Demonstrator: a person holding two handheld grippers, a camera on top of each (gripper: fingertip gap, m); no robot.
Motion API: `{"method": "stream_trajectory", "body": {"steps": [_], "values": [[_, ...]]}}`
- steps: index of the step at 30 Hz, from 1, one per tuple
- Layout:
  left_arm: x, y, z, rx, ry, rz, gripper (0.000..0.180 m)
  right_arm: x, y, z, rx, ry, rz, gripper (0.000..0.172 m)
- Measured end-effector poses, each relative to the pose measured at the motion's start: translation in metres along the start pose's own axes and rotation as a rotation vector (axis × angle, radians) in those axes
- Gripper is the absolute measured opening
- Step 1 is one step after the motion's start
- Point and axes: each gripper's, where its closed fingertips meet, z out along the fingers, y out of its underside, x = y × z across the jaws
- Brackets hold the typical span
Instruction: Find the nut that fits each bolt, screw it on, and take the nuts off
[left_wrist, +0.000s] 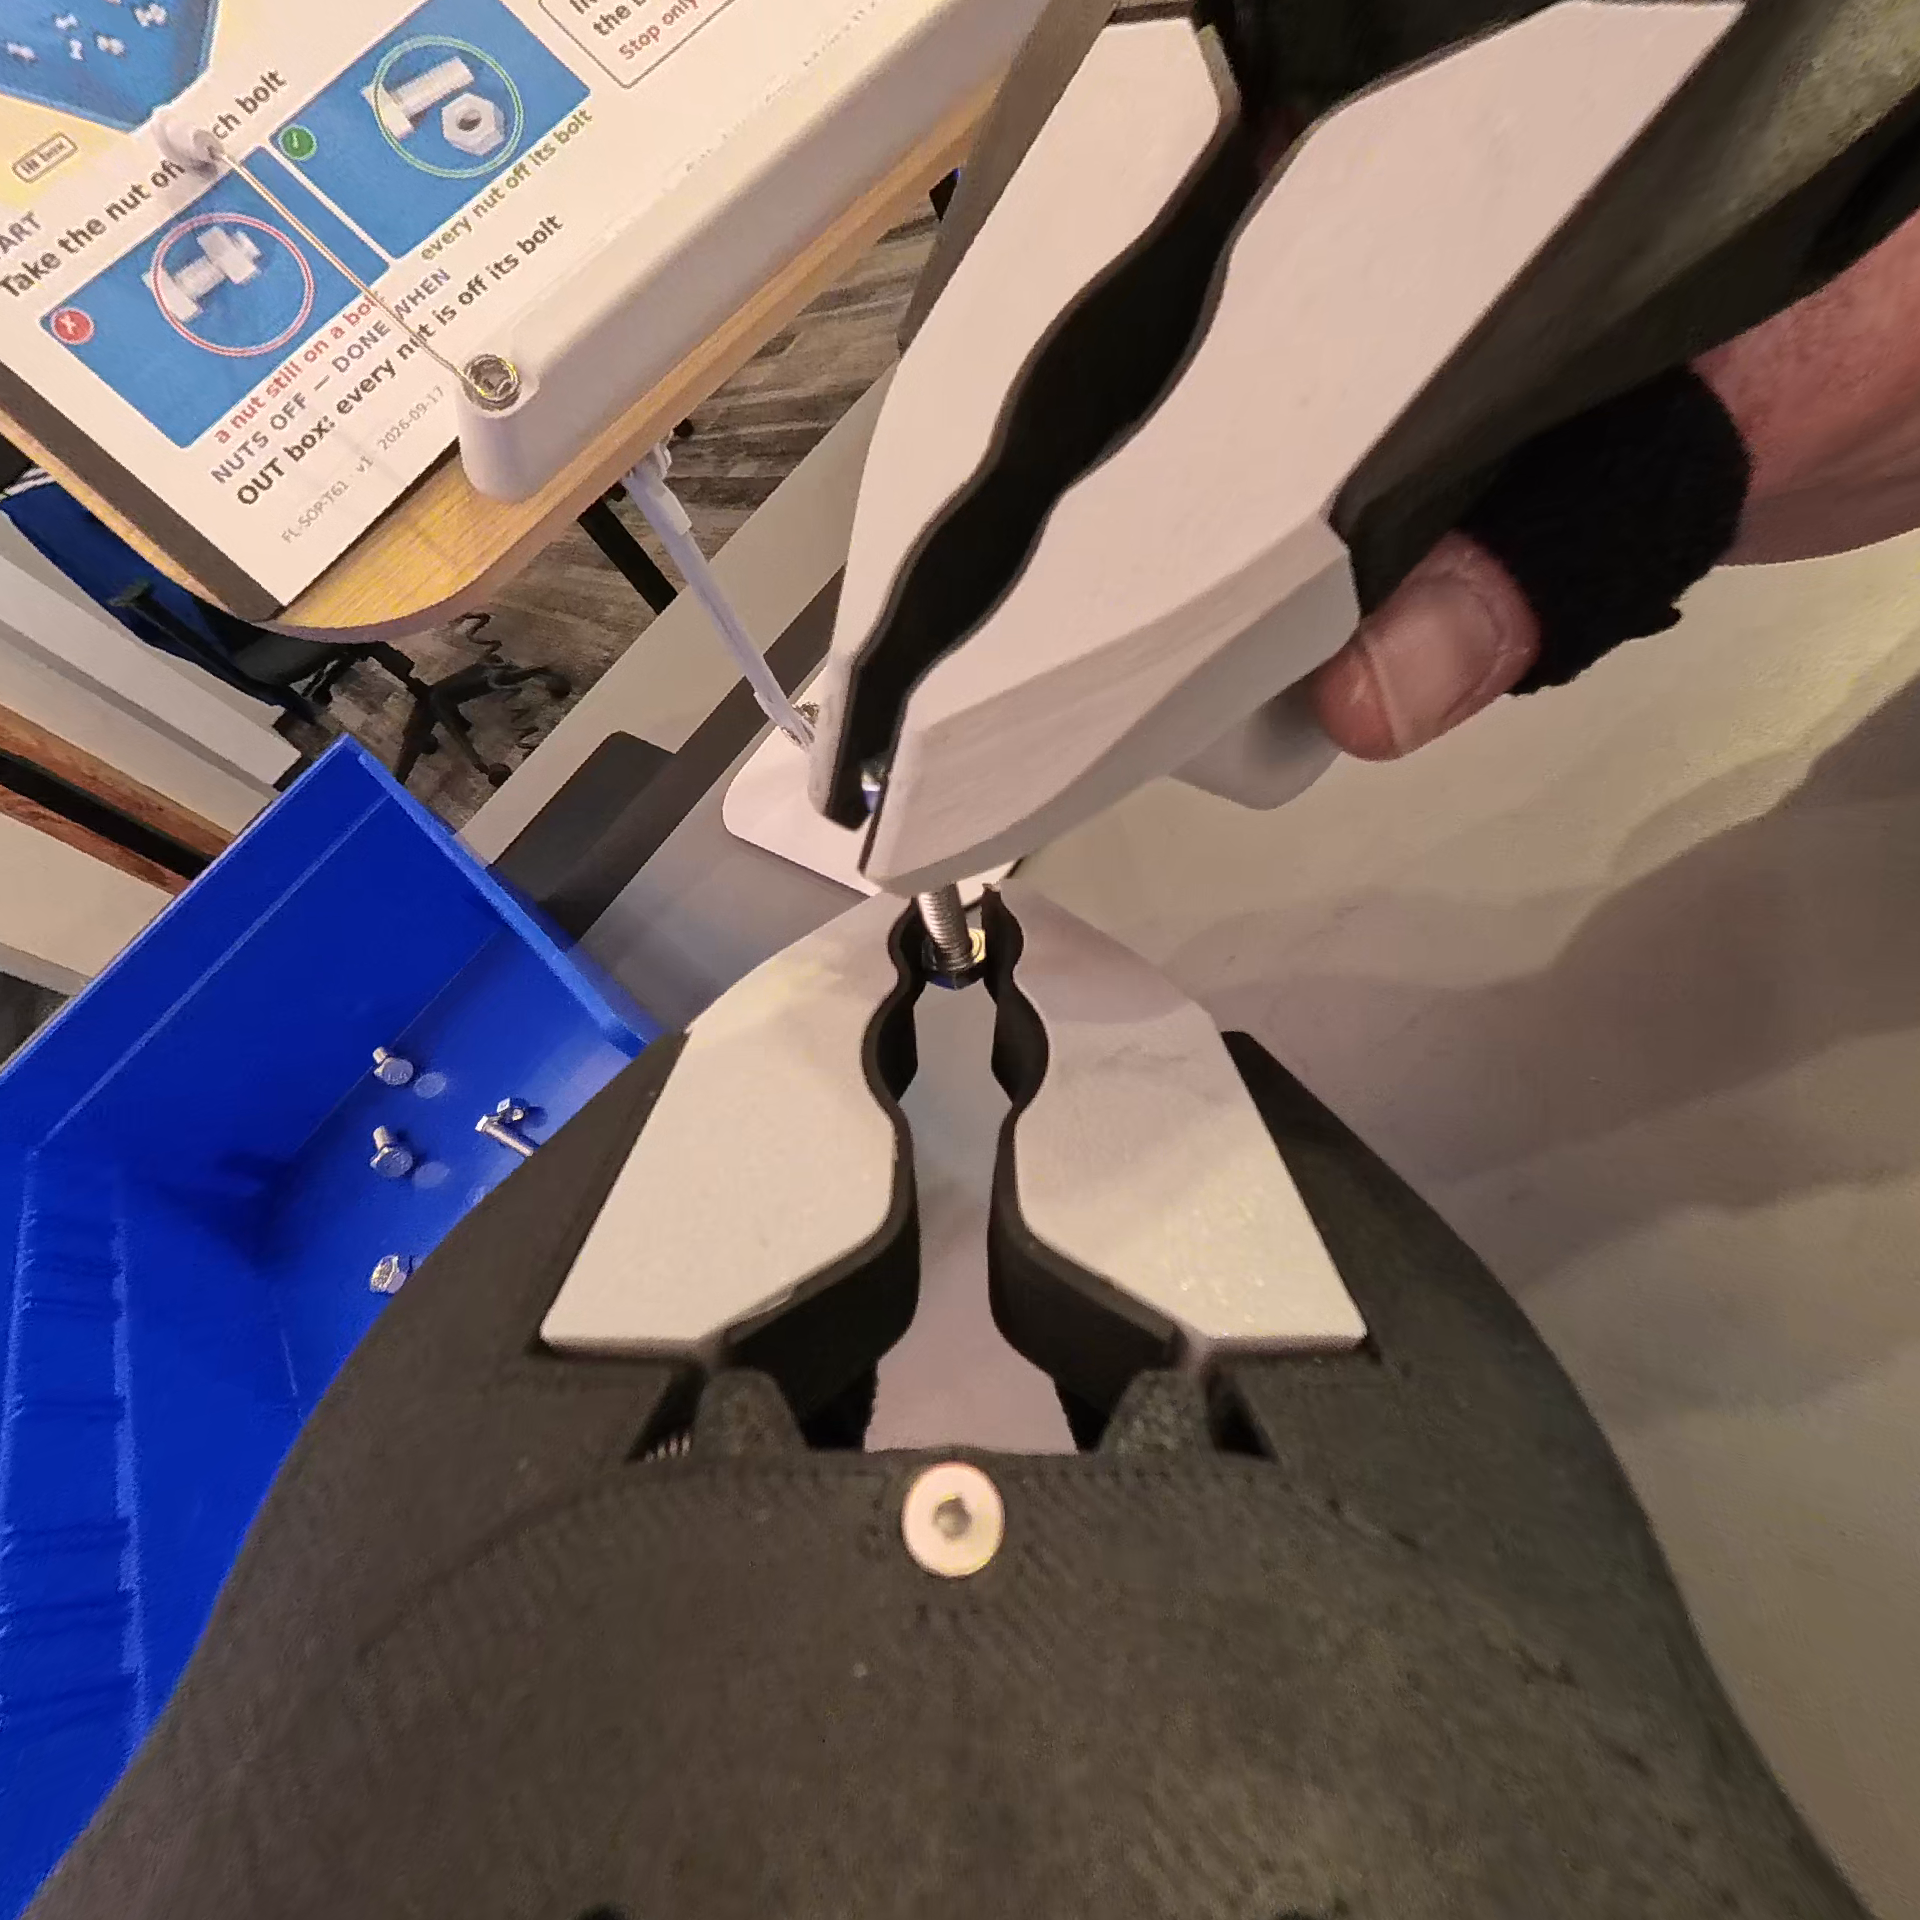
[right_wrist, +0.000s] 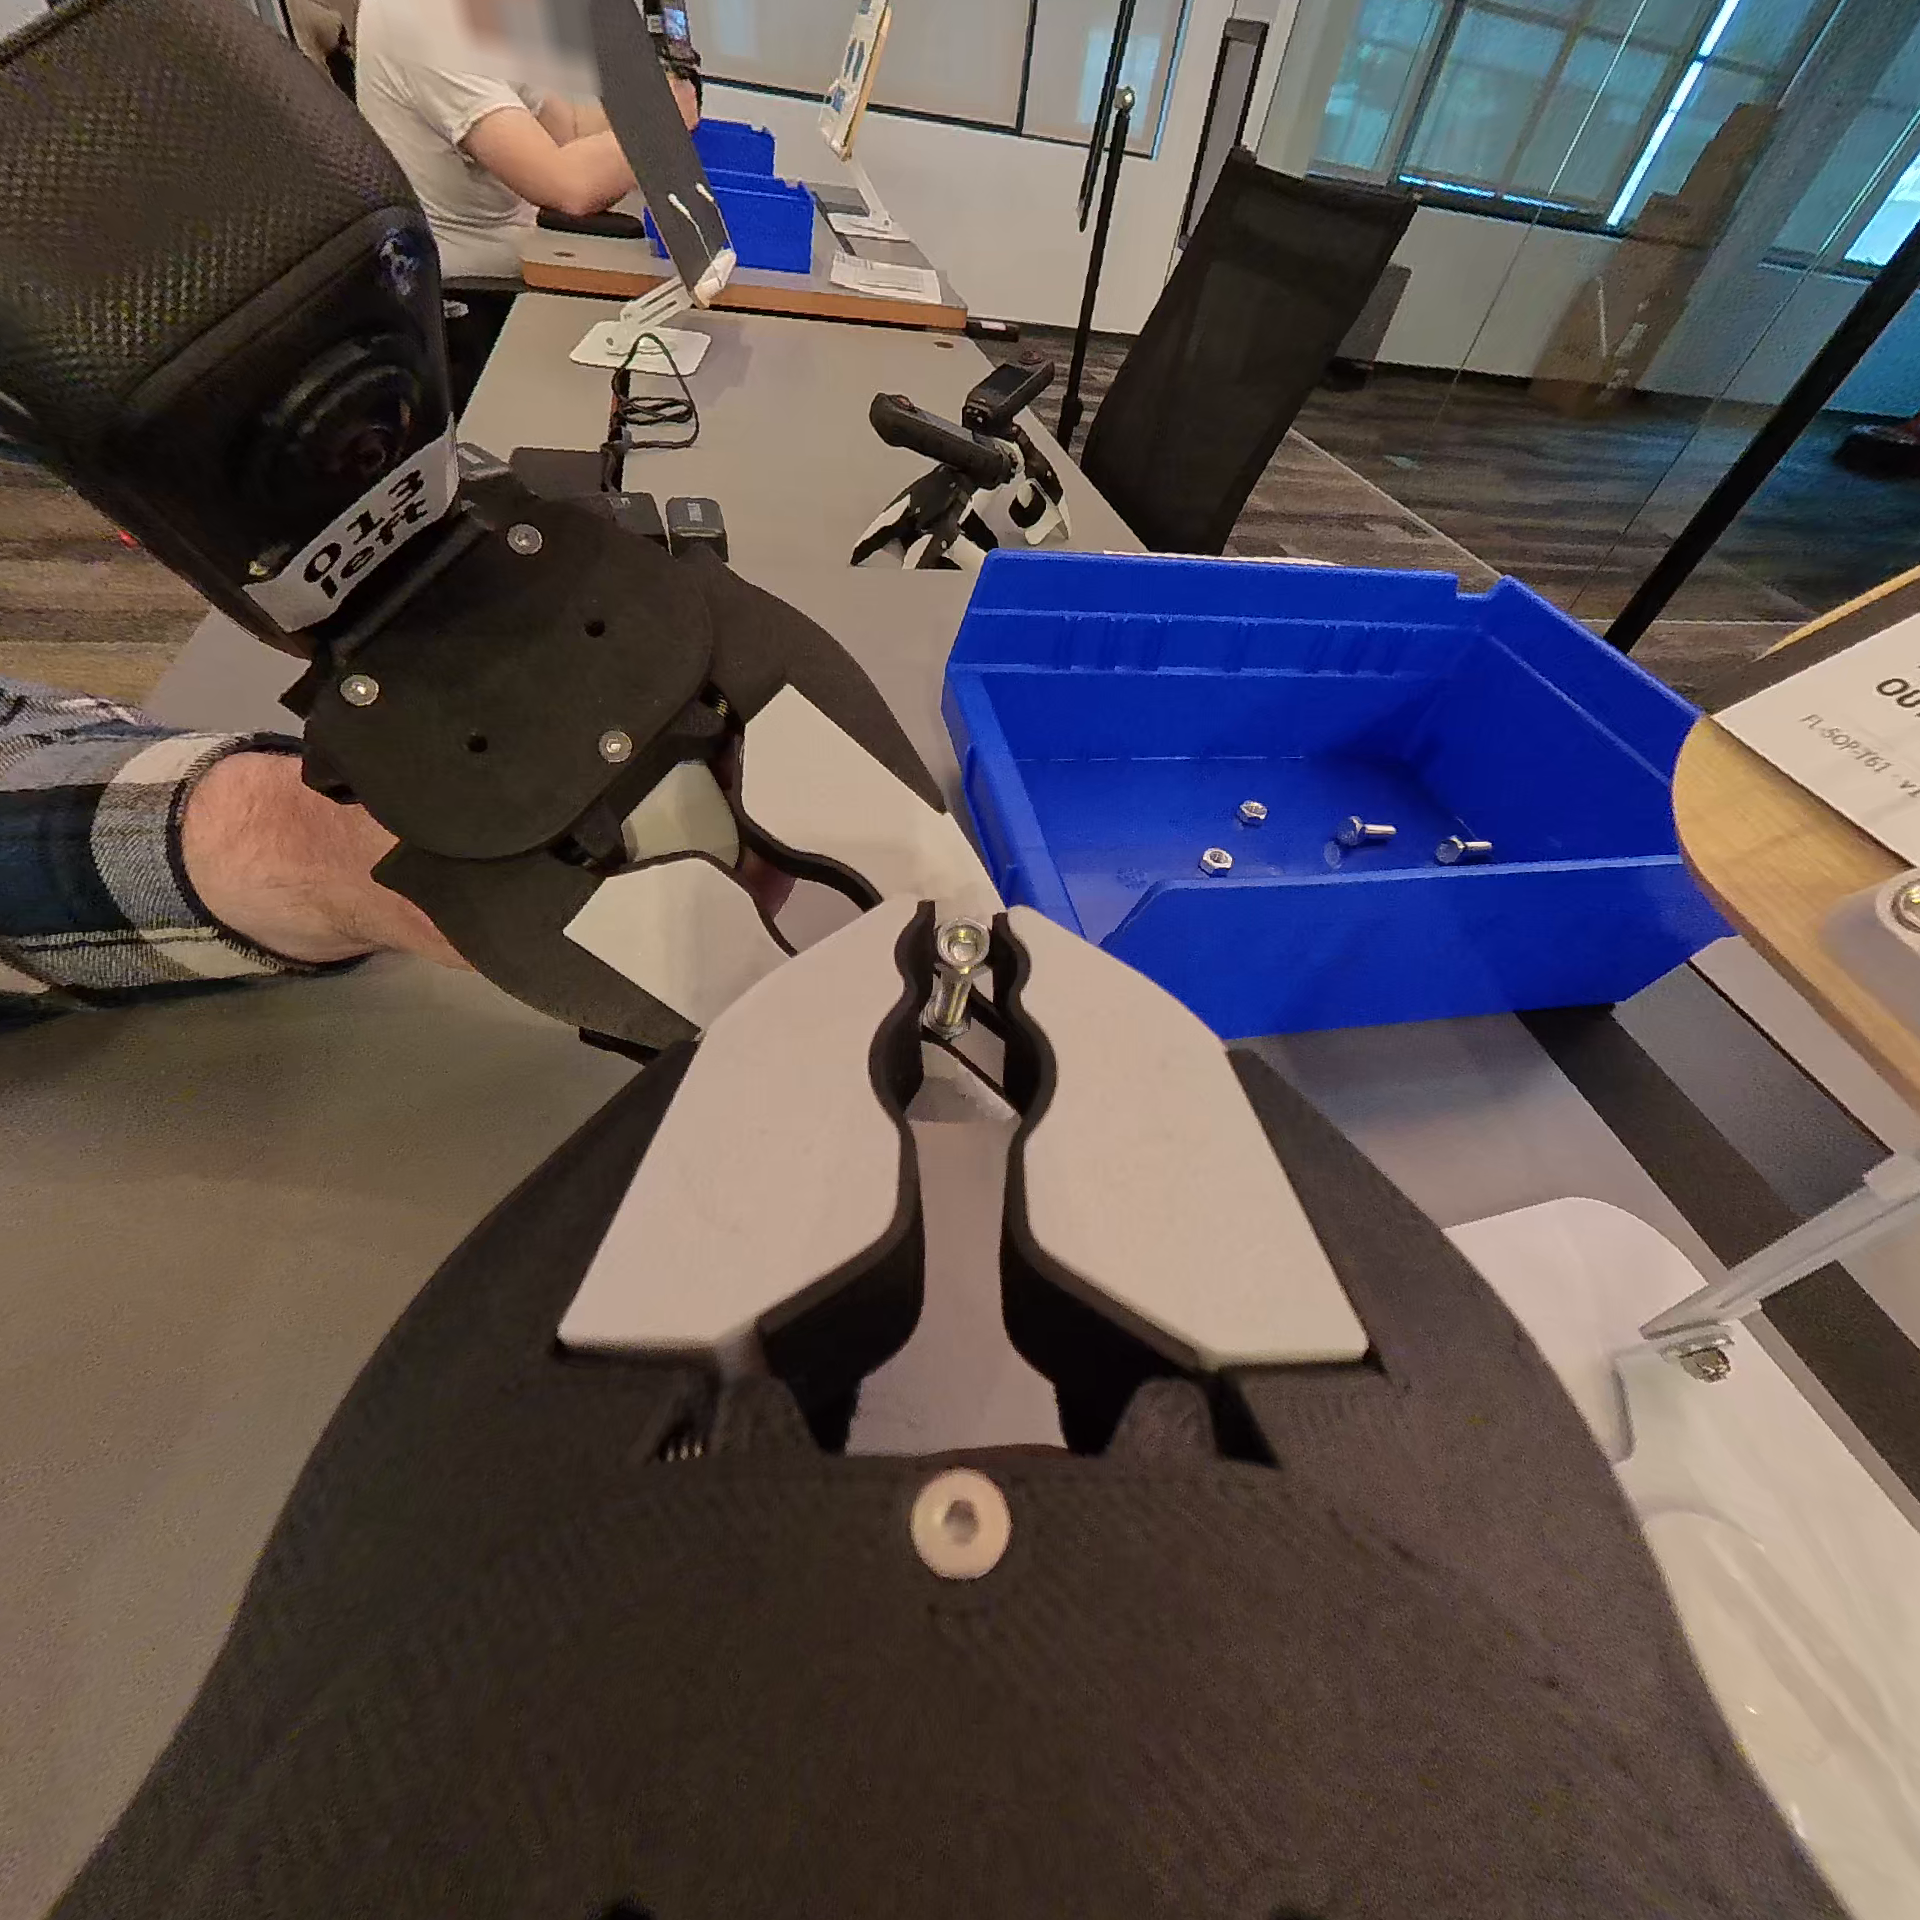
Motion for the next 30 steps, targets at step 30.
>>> {"method": "stream_trajectory", "body": {"steps": [30], "values": [[0.017,-0.020,-0.005,0.157,0.239,-0.264,0.009,-0.028,-0.013,0.000,0.198,-0.224,0.032,0.061]]}}
